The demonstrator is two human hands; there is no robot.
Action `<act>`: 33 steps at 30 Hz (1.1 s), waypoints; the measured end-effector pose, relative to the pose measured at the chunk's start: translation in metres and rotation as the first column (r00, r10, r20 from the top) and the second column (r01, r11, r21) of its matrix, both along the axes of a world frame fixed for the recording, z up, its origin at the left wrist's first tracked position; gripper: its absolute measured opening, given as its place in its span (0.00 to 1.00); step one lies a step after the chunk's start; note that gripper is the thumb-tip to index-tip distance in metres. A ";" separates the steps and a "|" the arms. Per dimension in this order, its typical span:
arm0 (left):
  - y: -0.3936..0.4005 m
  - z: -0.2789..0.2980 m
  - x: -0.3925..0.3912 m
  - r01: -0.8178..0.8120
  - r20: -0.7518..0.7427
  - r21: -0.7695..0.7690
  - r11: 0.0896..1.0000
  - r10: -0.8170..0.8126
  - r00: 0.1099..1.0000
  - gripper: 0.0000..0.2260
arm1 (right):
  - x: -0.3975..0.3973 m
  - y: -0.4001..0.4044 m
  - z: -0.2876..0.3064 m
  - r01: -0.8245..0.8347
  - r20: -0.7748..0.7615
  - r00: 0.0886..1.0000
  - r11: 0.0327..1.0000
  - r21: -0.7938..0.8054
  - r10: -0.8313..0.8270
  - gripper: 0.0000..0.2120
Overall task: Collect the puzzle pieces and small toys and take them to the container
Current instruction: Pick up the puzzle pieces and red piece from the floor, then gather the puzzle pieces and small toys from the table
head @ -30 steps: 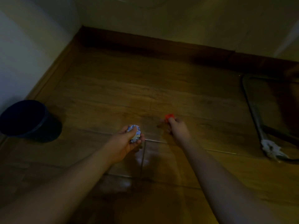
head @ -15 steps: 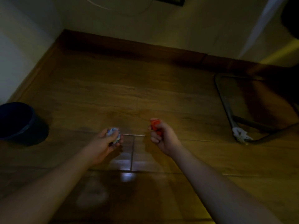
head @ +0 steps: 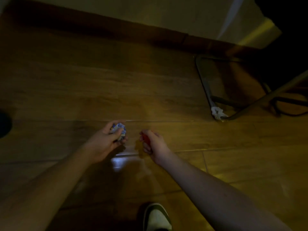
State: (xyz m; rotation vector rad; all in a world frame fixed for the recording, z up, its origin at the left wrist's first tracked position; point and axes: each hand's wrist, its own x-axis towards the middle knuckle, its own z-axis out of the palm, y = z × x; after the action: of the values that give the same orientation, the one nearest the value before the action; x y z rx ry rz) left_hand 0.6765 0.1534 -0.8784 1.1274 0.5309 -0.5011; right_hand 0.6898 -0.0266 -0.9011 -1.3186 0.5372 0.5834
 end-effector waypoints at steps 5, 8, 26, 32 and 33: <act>-0.001 0.006 -0.038 0.016 0.063 0.184 0.983 -0.028 0.998 0.11 | -0.016 -0.006 0.022 0.039 -0.025 0.999 0.997 -0.063 -0.040 0.09; -0.005 0.028 -0.062 0.001 0.050 0.210 0.978 -0.012 0.999 0.09 | -0.024 -0.005 0.055 0.087 -0.027 0.996 0.996 0.029 -0.086 0.10; -0.010 0.363 -0.113 0.087 -0.082 0.217 0.972 -0.071 0.994 0.09 | -0.107 0.005 0.369 0.057 -0.049 0.997 0.997 -0.048 -0.059 0.10; 0.020 0.478 -0.152 0.094 -0.136 0.256 0.962 -0.060 0.989 0.09 | -0.114 0.045 0.464 0.024 -0.116 0.993 0.998 -0.057 -0.031 0.11; 0.026 0.495 -0.161 0.066 -0.151 0.246 0.967 -0.029 0.988 0.09 | -0.116 0.051 0.478 0.016 -0.129 0.991 0.999 -0.050 -0.022 0.11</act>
State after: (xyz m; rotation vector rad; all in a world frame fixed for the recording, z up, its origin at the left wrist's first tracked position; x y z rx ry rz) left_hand 0.5159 0.1791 -0.3832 1.3539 0.7111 -0.5728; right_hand 0.5740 0.0247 -0.4227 -1.3261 0.6733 0.6467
